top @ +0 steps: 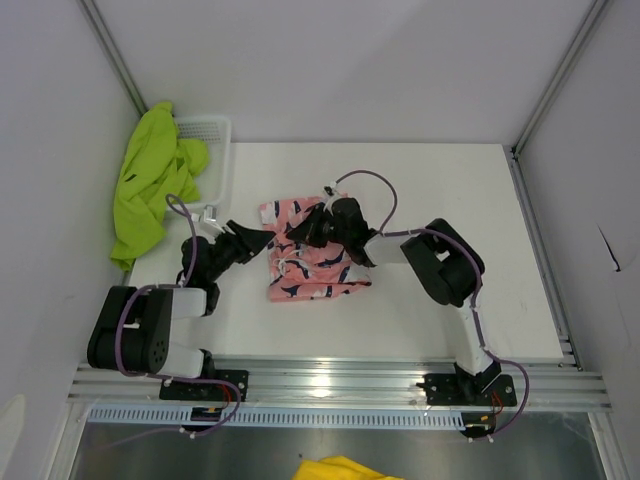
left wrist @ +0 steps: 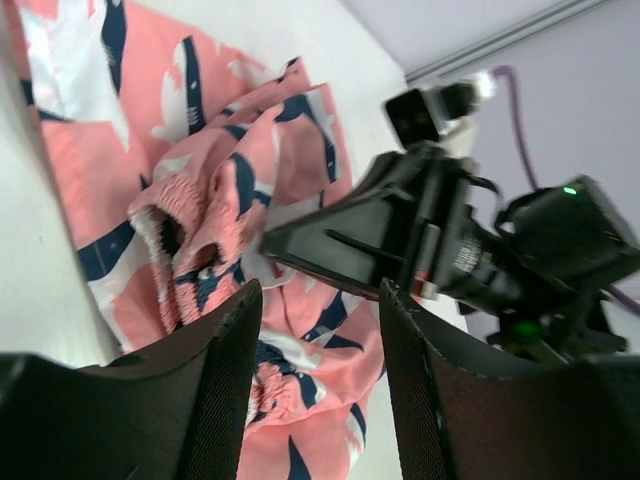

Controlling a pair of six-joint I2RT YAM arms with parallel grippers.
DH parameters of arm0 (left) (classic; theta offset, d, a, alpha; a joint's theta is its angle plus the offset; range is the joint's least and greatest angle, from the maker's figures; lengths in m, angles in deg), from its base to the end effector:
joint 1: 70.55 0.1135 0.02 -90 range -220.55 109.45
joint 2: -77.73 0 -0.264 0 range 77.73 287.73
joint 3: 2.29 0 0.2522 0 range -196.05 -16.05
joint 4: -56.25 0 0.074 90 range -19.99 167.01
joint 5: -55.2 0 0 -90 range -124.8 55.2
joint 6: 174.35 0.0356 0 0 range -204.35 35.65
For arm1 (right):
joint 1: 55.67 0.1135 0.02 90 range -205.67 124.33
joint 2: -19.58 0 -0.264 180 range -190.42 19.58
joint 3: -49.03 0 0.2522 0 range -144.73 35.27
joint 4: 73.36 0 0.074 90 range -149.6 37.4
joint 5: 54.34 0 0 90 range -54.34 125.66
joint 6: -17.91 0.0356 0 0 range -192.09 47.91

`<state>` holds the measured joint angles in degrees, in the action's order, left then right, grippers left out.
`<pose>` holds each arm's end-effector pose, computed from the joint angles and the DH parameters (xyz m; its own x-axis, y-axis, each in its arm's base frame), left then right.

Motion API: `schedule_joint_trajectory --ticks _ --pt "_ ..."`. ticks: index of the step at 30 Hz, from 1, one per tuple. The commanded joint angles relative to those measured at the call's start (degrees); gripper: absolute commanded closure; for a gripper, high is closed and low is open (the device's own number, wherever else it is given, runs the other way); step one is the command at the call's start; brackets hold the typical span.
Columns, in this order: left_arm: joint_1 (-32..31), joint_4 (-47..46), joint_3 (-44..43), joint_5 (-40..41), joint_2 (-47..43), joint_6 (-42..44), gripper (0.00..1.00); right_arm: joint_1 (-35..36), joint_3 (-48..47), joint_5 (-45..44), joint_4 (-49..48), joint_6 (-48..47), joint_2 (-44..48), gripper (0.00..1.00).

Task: Fold and stack the shorts
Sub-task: Fold the shorts

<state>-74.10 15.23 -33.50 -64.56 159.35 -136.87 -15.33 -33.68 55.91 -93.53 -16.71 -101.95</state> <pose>0.2442 -0.0329 0.1632 -0.5296 -0.6574 -0.5361 0.2009 0.5168 -0.8322 0.3398 0.3048 0.1461 -0.8440 0.2962 -0.4472 -0.2865 0.4560 0.8426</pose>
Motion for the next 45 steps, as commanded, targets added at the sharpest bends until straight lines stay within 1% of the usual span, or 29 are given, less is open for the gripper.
schedule_joint_trajectory --ticks 1,3,6,7,11,12,14,15,17,18,20,21,22,23,25,29,31,35,36,37,38,39,42,45 --pt "0.5 -8.0 1.0 1.7 -3.1 -0.5 0.46 -0.3 -5.7 2.6 -2.9 1.6 -4.3 0.88" --pt "0.5 -8.6 1.0 1.4 -2.2 -0.8 0.46 -0.1 -7.6 2.5 -2.3 1.8 -6.4 0.88" --pt "0.5 -9.1 0.6 0.4 -1.3 -1.1 0.46 -0.1 -10.1 0.1 -1.0 2.8 -9.9 0.89" --pt "0.5 -8.9 0.5 0.4 -1.2 -1.1 0.46 -0.1 -10.3 -2.6 -0.5 3.1 -10.3 0.89" --pt "0.5 -8.4 0.5 0.4 -1.4 -0.7 0.46 -0.8 -9.7 -5.9 0.8 5.1 -9.3 0.86" --pt "0.5 -8.3 0.5 0.5 -1.3 -0.7 0.46 -0.7 -9.8 -5.9 1.8 4.1 -8.8 0.81" --pt "0.5 -8.5 0.2 0.1 -0.8 -0.7 0.46 -0.9 -10.4 -5.3 4.3 2.1 -6.5 0.75" --pt "0.5 -8.6 0.1 -0.4 -0.6 -0.7 0.46 -0.9 -10.6 -5.2 5.2 -0.4 -5.4 0.69" --pt "0.5 -8.8 -0.2 -0.9 0.1 -0.7 0.46 -1.2 -10.5 -4.8 8.9 -3.7 -2.6 0.61" --pt "0.5 -8.8 -0.3 -1.1 0.2 -0.8 0.46 -1.5 -10.2 -4.8 10.5 -7.3 0.7 0.52" --pt "0.5 -9.0 -0.4 -1.4 0.3 -0.7 0.46 -2.5 -10.1 -5.1 14.2 -10.8 4.2 0.42" --pt "0.5 -9.0 -0.4 -1.4 0.3 -0.7 0.46 -3.0 -10.0 -6.3 18.7 -12.5 7.5 0.34" --pt "0.4 -9.0 -0.5 -1.3 0.3 -0.7 0.46 -3.5 -9.7 -6.8 20.6 -15.2 9.0 0.31" --pt "0.4 -8.9 -0.4 -1.3 0.4 -0.7 0.46 -5.0 -9.5 -7.0 24.0 -16.5 10.4 0.31" --pt "0.3 -9.0 -0.6 -1.5 0.5 -0.7 0.46 -7.0 -9.0 -6.6 27.0 -18.1 13.3 0.3" --pt "0.2 -8.9 -0.7 -1.8 0.9 -0.8 0.46 -13.2 -8.0 -3.6 32.9 -22.0 15.3 0.3" --pt "0.1 -8.9 -0.8 -1.9 0.9 -0.8 0.46 -16.9 -8.1 -0.8 33.6 -23.2 14.6 0.3" --pt "-0.1 -9.0 -1.1 -2.0 1.0 -0.6 0.46 -20.5 -10.1 2.3 37.5 -26.5 11.4 0.11" --pt "-0.1 -8.9 -1.1 -2.1 1.0 -0.6 0.46 -20.9 -11.0 3.4 38.1 -27.8 10.5 0.1" --pt "-0.1 -8.8 -1.2 -2.0 1.0 -0.5 0.46 -21.8 -11.8 5.0 38.3 -28.0 9.2 0.1" --pt "-0.1 -8.8 -1.0 -2.0 1.0 -0.5 0.46 -22.1 -13.3 9.1 38.2 -27.7 6.8 0.1" --pt "-0.1 -8.8 -1.1 -2.1 1.0 -0.5 0.46 -22.6 -13.9 11.1 37.9 -27.3 5.5 0.1" --pt "0.0 -8.8 -1.0 -2.1 1.0 -0.5 0.46 -24.2 -14.5 16.6 34.6 -25.2 1.1 0.09" --pt "-0.1 -8.8 -1.2 -2.2 1.1 -0.4 0.46 -24.8 -17.1 18.8 34.8 -25.0 -2.1 0.09"
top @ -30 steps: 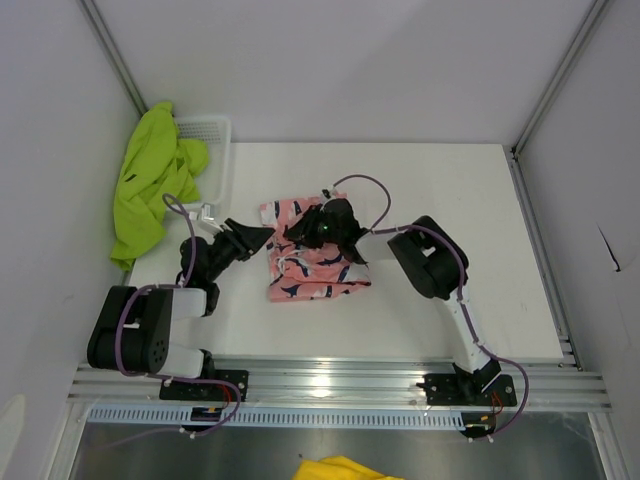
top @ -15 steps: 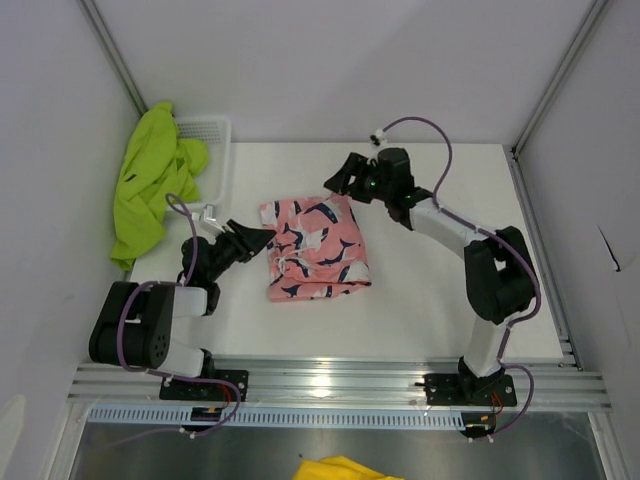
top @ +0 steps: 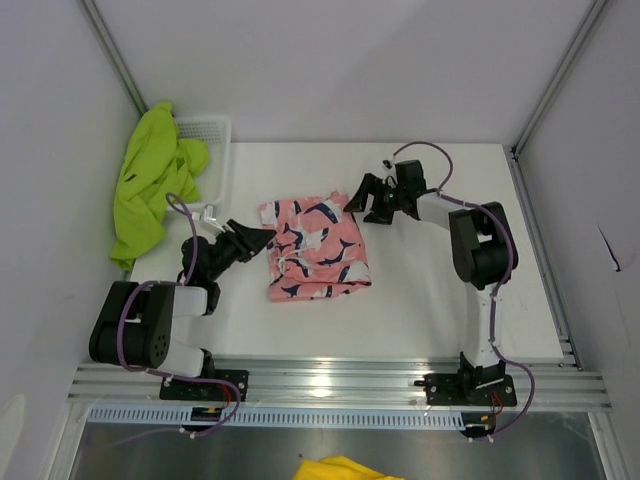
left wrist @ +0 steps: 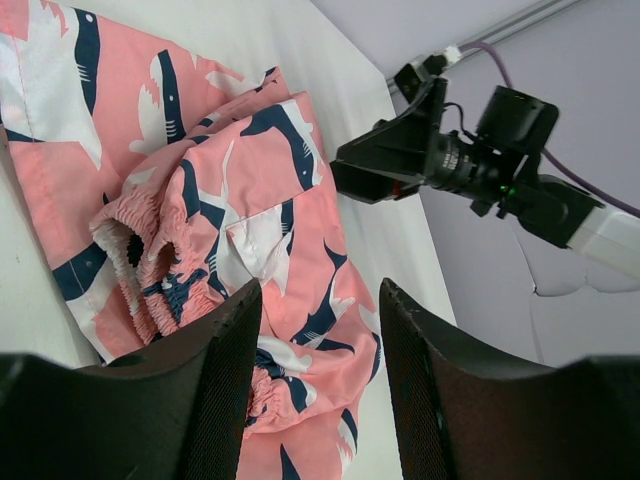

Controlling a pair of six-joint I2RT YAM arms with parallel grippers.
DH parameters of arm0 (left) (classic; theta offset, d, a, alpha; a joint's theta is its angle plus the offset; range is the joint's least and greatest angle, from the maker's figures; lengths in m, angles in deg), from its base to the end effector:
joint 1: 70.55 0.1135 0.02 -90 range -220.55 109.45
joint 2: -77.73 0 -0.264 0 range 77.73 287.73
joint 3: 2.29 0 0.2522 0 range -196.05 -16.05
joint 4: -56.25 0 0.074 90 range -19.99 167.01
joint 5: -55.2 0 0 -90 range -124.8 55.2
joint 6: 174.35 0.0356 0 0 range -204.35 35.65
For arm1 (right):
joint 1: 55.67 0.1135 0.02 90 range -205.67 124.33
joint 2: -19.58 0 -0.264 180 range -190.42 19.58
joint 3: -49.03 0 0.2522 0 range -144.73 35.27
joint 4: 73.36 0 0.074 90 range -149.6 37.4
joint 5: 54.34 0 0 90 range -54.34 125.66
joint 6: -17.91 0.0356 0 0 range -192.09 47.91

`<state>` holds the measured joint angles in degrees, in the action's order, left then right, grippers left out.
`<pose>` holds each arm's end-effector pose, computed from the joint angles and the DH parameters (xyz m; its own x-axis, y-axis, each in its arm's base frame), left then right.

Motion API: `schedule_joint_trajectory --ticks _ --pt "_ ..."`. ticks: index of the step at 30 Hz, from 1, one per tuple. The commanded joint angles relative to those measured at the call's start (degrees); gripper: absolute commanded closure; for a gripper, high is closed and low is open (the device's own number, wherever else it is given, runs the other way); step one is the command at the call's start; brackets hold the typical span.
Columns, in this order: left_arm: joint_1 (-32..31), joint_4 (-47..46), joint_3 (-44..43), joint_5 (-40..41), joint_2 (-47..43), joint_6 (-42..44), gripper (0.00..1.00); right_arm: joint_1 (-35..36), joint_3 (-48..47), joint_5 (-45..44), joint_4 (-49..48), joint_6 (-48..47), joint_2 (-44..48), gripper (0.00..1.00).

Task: Fold and stack the shorts
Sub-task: Fold the shorts

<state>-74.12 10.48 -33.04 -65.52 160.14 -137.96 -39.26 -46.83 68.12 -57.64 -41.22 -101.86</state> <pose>0.2440 -0.0334 0.1666 -0.5121 -0.6614 -0.5479 0.2502 0.4954 -0.8318 0.4391 0.1492 0.1612 -0.8642 0.1968 -0.4631 -0.2117 0.6926 0.6895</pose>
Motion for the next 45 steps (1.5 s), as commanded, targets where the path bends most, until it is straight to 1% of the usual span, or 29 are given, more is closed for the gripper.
schedule_joint_trajectory --ticks 1,7,10,16,17,18,19,21,22,24,25,26,27,28,29,30,31,32,33,34,36,37,38,40,41,42,43,44,45 --pt "0.0 -4.0 -1.6 -1.3 0.3 0.7 0.46 -0.8 -4.9 7.1 -1.2 -0.5 -3.9 0.09" --pt "0.1 -3.9 -1.9 -1.6 0.6 0.6 0.46 -1.6 -7.0 12.5 -6.1 2.3 -8.4 0.12" --pt "0.0 -4.0 -2.0 -1.5 0.6 0.7 0.46 -2.1 -8.4 15.6 -7.8 4.2 -10.4 0.16" --pt "0.0 -4.0 -2.0 -1.6 0.9 0.6 0.46 -2.2 -11.7 19.5 -10.1 7.4 -15.1 0.26" --pt "0.0 -3.9 -2.1 -1.6 0.9 0.6 0.46 -2.1 -12.1 19.8 -10.4 7.5 -15.8 0.31" --pt "0.0 -4.0 -2.2 -1.7 1.0 0.6 0.46 -2.0 -12.5 20.2 -11.1 8.2 -16.1 0.32" --pt "0.0 -4.0 -2.1 -1.6 0.9 0.6 0.46 -1.8 -12.6 20.7 -11.2 8.4 -16.3 0.38" --pt "0.0 -4.0 -2.2 -1.6 0.9 0.5 0.46 -1.5 -13.4 20.9 -11.1 8.9 -17.0 0.43" --pt "0.0 -4.0 -2.3 -1.6 1.1 0.5 0.46 -1.0 -13.6 21.1 -11.1 8.9 -17.2 0.52" --pt "0.0 -4.1 -2.2 -1.6 1.1 0.5 0.46 -0.7 -13.7 20.9 -11.6 9.2 -17.3 0.64" --pt "0.0 -4.1 -2.2 -1.6 1.1 0.5 0.46 -0.4 -13.5 20.9 -12.2 9.7 -17.3 0.76" --pt "0.0 -4.1 -2.1 -1.7 1.1 0.5 0.46 -0.6 -13.2 20.4 -12.9 10.3 -16.8 0.84" --pt "0.0 -4.1 -2.1 -1.6 1.1 0.5 0.46 -0.8 -11.4 19.8 -15.9 11.4 -16.3 0.91" --pt "0.0 -4.1 -2.1 -1.6 1.0 0.5 0.46 -1.6 -10.1 19.1 -18.0 14.4 -15.7 1.0" --pt "0.0 -4.0 -2.1 -1.7 1.0 0.5 0.46 -2.3 -8.4 17.0 -20.4 16.4 -14.8 1.0" --pt "-0.1 -4.1 -2.3 -1.7 0.9 0.5 0.46 -3.0 -3.5 16.0 -27.5 21.3 -12.8 1.0" --pt "0.0 -4.1 -2.0 -1.7 0.9 0.5 0.46 -4.7 -0.5 14.7 -31.8 24.1 -11.5 1.0" --pt "0.0 -4.1 -2.0 -1.7 0.9 0.5 0.46 -5.8 3.1 11.4 -41.4 27.0 -10.1 1.0" --pt "-0.1 -4.2 -2.0 -1.7 0.9 0.3 0.46 -7.0 11.4 9.5 -46.6 32.1 -7.0 1.0" --pt "0.0 -4.3 -1.9 -1.8 0.9 0.4 0.46 -9.2 15.4 5.2 -54.8 34.1 -3.7 1.0" --pt "0.0 -4.4 -1.8 -1.6 0.8 0.3 0.46 -11.2 23.3 1.3 -61.0 37.2 -0.4 1.0" --pt "0.0 -4.4 -1.8 -1.7 0.8 0.3 0.46 -12.0 30.9 -0.5 -63.4 39.4 1.5 1.0" --pt "-0.1 -4.5 -1.8 -1.7 0.8 0.3 0.46 -12.4 34.5 -2.0 -65.3 40.2 3.5 1.0" --pt "-0.1 -4.5 -2.0 -1.5 0.8 0.2 0.46 -10.9 42.2 -3.5 -62.9 40.1 10.2 1.0" --pt "-0.1 -4.5 -1.9 -1.6 0.9 0.2 0.46 -6.8 44.0 -3.6 -55.6 37.9 12.8 1.0" --pt "-0.1 -4.5 -1.9 -1.6 0.9 0.2 0.46 -3.4 47.4 -6.7 -51.0 34.4 19.0 0.96" --pt "-0.1 -4.5 -1.8 -1.6 0.9 0.2 0.46 0.3 48.8 -10.3 -39.9 33.0 22.4 0.92" --pt "-0.1 -4.4 -1.9 -1.6 0.9 0.2 0.46 4.8 49.8 -15.0 -33.6 32.2 25.4 0.85" --pt "-0.1 -4.3 -1.8 -1.6 0.7 0.2 0.46 14.6 50.5 -20.2 -28.6 31.9 28.2 0.59"
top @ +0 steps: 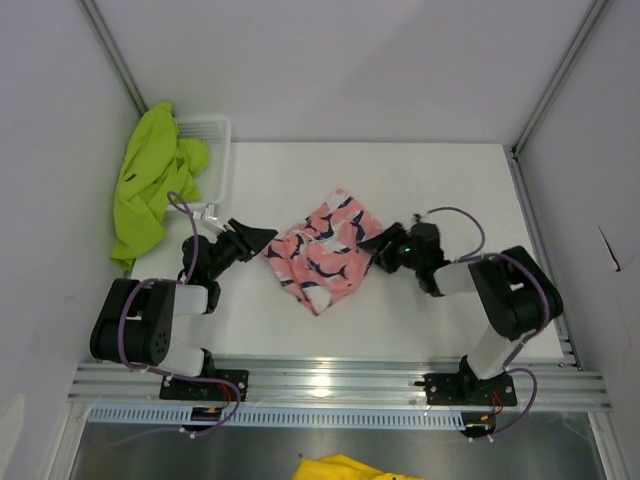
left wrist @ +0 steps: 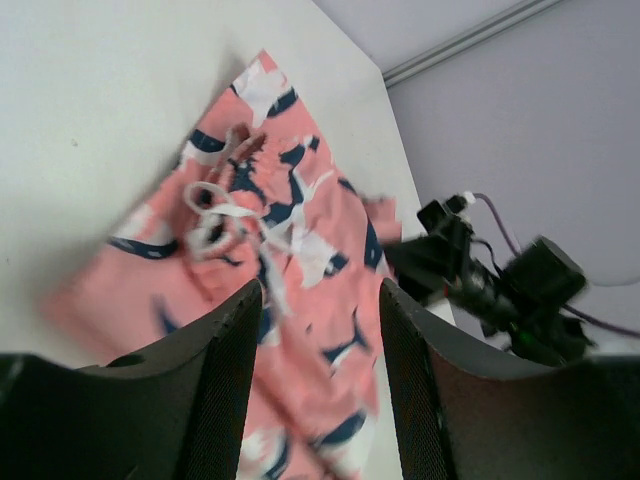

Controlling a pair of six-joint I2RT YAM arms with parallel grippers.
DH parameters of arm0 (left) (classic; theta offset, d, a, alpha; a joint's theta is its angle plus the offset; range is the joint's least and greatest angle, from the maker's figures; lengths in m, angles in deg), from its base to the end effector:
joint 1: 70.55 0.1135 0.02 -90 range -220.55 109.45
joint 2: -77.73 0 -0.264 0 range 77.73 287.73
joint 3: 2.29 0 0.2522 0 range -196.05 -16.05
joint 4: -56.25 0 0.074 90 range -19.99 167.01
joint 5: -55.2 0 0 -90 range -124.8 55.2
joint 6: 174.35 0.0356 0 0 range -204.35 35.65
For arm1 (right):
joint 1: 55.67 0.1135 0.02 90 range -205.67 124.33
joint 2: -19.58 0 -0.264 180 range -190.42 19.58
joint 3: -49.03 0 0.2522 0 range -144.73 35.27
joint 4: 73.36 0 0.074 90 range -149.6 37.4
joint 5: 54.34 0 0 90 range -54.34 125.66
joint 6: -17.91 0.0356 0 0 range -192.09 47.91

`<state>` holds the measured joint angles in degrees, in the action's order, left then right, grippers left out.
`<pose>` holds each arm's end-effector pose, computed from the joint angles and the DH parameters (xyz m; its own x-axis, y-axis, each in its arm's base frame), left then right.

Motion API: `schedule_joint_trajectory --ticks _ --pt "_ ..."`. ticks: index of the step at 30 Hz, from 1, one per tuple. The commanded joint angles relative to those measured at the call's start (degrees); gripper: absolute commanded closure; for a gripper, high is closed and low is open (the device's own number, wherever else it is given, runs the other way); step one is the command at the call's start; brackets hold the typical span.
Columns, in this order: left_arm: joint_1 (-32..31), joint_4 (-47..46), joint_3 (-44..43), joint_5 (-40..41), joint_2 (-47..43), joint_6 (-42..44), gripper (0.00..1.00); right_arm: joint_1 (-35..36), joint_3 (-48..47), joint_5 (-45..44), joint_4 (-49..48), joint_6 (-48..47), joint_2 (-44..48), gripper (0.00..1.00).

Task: Fold and stack the shorts
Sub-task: Fold the shorts

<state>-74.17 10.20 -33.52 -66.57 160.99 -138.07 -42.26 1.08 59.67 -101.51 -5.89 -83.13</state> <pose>0.2462 -0.0344 0.1660 -0.5261 -0.6534 -0.5443 0.2572 0.4878 -0.8342 0.3068 0.0880 0.1173 -0.6934 0.6939 -0.1940 0.1704 0.4196 0.8916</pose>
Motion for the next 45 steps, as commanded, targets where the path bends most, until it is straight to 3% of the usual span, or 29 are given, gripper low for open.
schedule_joint_trajectory --ticks 1,2,3,4,9,14,21,24,29,34,40,43,45 --pt "-0.1 -3.9 -1.4 -0.5 -0.1 0.4 0.46 22.3 3.3 -19.7 18.3 -3.9 14.0 0.39" --pt "-0.1 -3.8 -1.3 -0.5 -0.2 0.4 0.46 27.1 3.7 -24.2 25.9 -1.5 16.4 0.16" --pt "-0.1 -3.5 -1.2 -0.5 -0.6 0.5 0.46 35.2 3.6 -29.1 30.3 0.9 18.7 0.01" --pt "-0.1 -3.4 -1.3 -0.4 -0.6 0.5 0.46 38.3 3.7 -34.5 35.6 2.5 22.4 0.0" --pt "-0.1 -2.5 -1.6 -0.2 -1.3 1.2 0.46 43.1 2.8 -39.3 48.6 -0.5 32.3 0.01" --pt "-0.1 2.2 -2.8 -0.4 -3.3 3.3 0.45 35.0 2.6 -31.9 48.9 -10.4 35.7 0.0" --pt "-0.7 5.0 -4.3 -2.5 -2.5 3.0 0.45 29.9 -2.5 -19.5 43.0 -16.8 23.8 0.01" --pt "-2.8 13.4 -4.1 -1.1 -5.1 4.2 0.46 29.0 -4.8 -9.7 33.6 -16.1 16.6 0.01" --pt "-5.1 30.5 -5.5 6.8 -16.2 10.6 0.44 29.3 -6.0 -3.7 22.9 -12.8 7.9 0.0" --pt "-5.0 40.9 -7.7 10.1 -24.1 13.9 0.42 31.3 -6.8 -1.5 14.2 -9.3 2.9 0.0" --pt "-5.0 44.5 -8.5 10.1 -24.6 14.3 0.41 35.1 -13.3 -6.2 20.3 -10.3 -1.8 0.01" --pt "-5.0 44.9 -7.7 10.9 -25.9 14.2 0.41 36.3 -17.2 -12.3 28.6 -11.5 -2.6 0.11" --pt "-5.0 46.9 -8.0 12.4 -26.6 14.9 0.41 36.4 -18.6 -15.7 32.7 -12.0 -2.5 0.3"
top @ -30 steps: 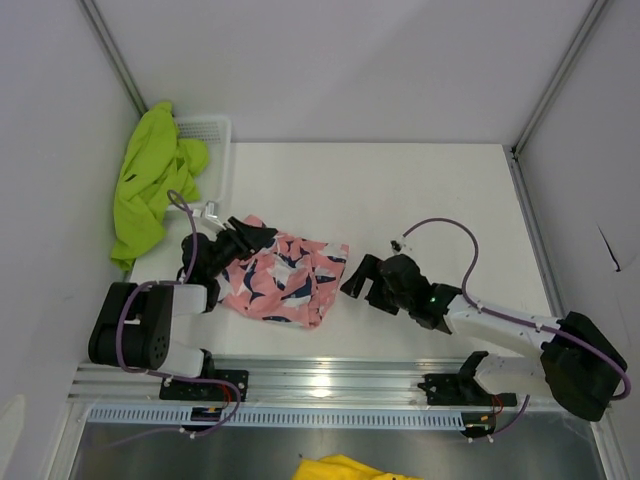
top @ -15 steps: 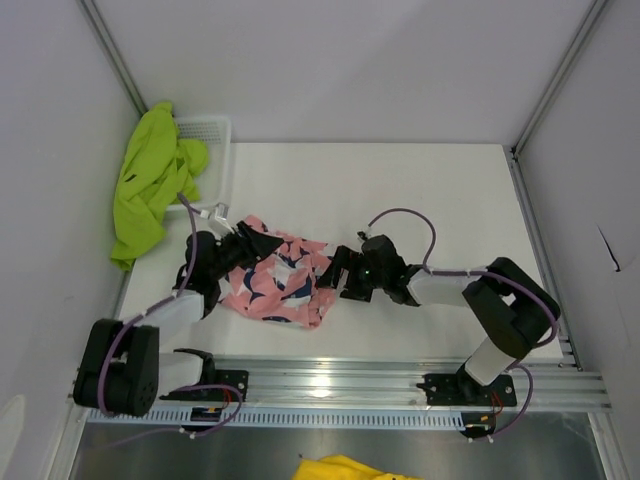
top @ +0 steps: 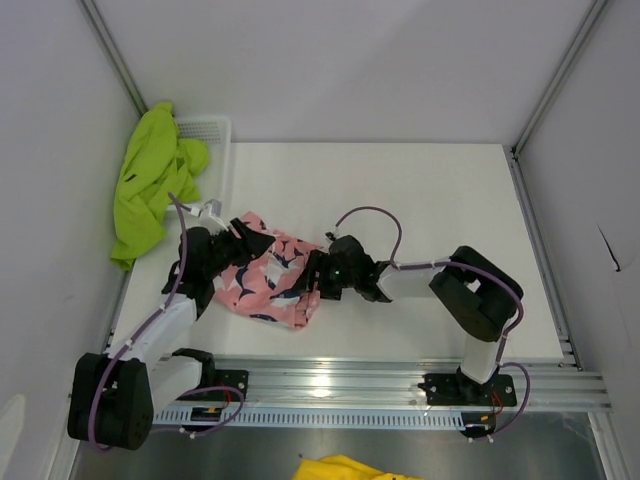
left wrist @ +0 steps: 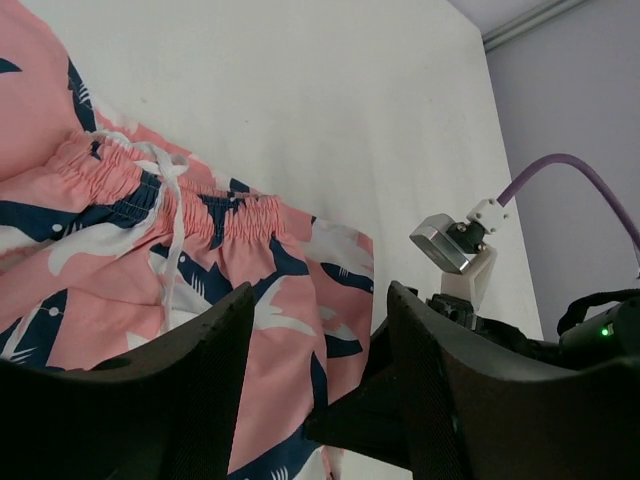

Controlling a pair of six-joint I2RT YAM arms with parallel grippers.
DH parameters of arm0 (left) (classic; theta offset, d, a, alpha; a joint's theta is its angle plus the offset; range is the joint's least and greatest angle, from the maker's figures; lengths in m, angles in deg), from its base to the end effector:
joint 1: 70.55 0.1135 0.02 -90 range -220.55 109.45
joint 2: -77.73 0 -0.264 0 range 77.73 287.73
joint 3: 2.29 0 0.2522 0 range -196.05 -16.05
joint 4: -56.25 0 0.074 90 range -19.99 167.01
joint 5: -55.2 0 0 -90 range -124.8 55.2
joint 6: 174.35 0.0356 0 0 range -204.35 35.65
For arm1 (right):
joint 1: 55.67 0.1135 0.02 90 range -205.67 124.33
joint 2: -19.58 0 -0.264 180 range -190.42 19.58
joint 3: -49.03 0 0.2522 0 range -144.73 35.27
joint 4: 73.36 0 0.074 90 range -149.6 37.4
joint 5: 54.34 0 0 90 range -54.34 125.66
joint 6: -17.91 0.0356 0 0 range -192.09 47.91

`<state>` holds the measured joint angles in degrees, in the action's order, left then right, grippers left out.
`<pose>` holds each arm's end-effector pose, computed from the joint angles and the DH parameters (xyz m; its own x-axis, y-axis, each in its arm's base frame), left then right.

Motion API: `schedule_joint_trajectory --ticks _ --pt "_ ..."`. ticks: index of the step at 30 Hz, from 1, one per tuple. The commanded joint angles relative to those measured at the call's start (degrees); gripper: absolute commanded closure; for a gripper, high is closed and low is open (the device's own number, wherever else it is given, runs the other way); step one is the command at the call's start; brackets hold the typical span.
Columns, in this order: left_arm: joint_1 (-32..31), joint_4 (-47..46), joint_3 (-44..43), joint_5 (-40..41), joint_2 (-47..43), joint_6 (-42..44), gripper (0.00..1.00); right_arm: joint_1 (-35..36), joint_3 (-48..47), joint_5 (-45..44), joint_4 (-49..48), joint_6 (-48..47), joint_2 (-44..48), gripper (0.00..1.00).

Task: Fold and stack the shorts
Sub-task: Fold the shorts

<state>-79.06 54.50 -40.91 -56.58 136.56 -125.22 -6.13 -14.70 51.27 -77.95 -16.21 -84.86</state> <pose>0.2172 -0.0459 0.2184 -0.5545 -0.5314 -0.6404 0.1622 0.6858 -0.7095 0.2292 0.2835 0.1408 -0.9380 0.1289 -0.3218 -0.1735 0.6291 0.7577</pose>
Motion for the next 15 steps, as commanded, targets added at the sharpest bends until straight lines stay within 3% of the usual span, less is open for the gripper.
schedule_joint_trajectory --ticks 1,4,6,7,8,15 --pt "-0.1 3.5 -0.8 3.1 -2.3 3.0 0.41 0.3 -4.3 -10.1 12.6 -2.5 -0.8 0.37" --pt "-0.1 6.0 -1.4 4.3 -2.5 4.2 0.41 0.1 -7.4 -13.4 20.3 -4.5 -1.7 0.5" --pt "-0.1 7.0 -1.5 4.6 -2.7 4.6 0.41 -0.5 -10.0 -14.7 24.9 -6.5 -2.3 0.74" --pt "-0.1 7.2 -1.4 4.8 -2.7 4.6 0.4 -0.9 -10.6 -15.5 26.1 -7.1 -2.5 0.91" --pt "-0.1 7.2 -1.5 4.8 -2.8 4.7 0.4 -1.5 -11.0 -15.6 27.3 -8.1 -2.4 0.98" --pt "-0.3 10.5 -3.0 4.5 -2.3 6.4 0.39 -10.2 -6.5 -11.7 30.4 -14.9 4.2 1.0"
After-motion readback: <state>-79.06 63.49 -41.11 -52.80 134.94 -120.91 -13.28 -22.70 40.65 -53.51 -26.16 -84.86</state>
